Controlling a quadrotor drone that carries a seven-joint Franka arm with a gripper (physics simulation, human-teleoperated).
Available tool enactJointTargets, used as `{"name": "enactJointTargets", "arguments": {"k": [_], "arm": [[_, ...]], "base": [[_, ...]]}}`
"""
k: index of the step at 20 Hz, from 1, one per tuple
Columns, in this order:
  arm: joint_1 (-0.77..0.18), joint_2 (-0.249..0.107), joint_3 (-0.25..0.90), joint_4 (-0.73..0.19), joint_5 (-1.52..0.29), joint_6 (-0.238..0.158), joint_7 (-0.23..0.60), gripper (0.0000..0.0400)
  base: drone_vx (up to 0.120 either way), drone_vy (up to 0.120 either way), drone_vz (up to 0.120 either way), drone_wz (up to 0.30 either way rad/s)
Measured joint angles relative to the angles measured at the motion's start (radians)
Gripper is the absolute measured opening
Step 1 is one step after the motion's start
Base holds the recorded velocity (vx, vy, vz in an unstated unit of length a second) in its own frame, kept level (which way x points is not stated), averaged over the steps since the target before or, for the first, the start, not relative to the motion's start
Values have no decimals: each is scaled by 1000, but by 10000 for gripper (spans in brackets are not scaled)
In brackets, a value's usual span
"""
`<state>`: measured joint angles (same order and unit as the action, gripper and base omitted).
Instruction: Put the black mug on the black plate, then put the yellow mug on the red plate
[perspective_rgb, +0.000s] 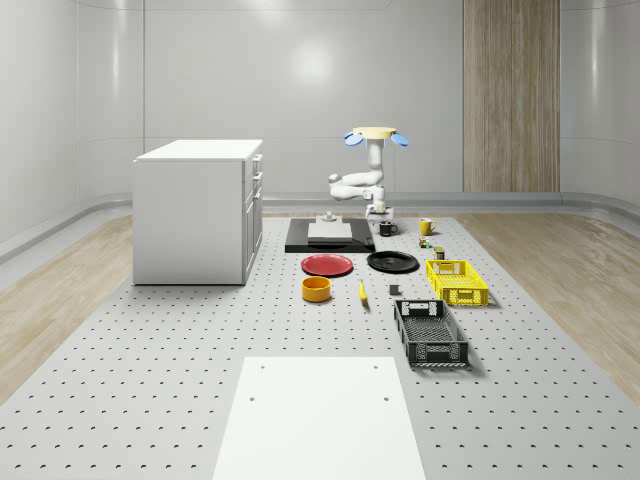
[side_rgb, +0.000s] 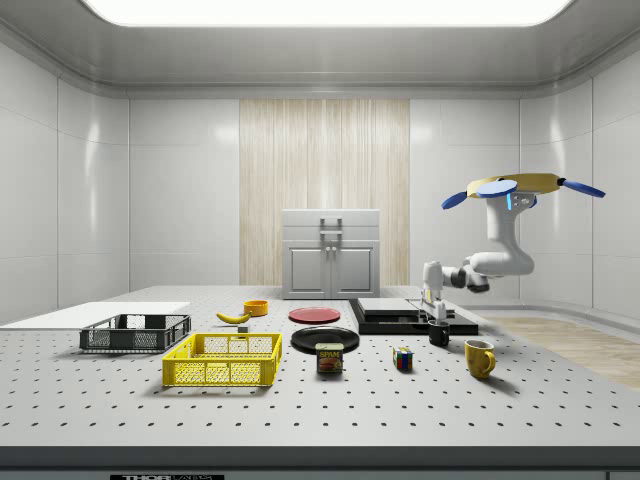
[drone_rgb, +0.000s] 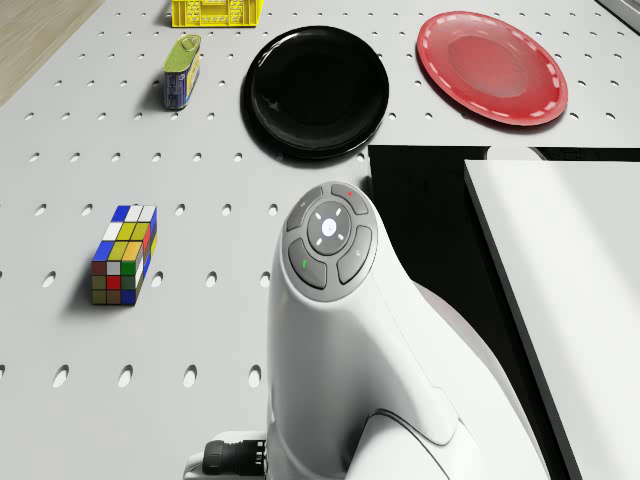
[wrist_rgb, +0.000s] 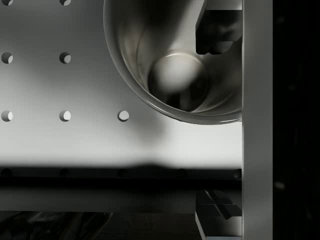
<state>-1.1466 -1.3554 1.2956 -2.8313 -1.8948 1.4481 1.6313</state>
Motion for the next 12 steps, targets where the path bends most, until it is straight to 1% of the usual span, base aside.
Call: {"name": "enactJointTargets", "arguments": {"k": [12], "arm": [[-20, -31, -3, 3, 6, 32, 18, 400]], "base": [[0, 0, 0, 0]]}}
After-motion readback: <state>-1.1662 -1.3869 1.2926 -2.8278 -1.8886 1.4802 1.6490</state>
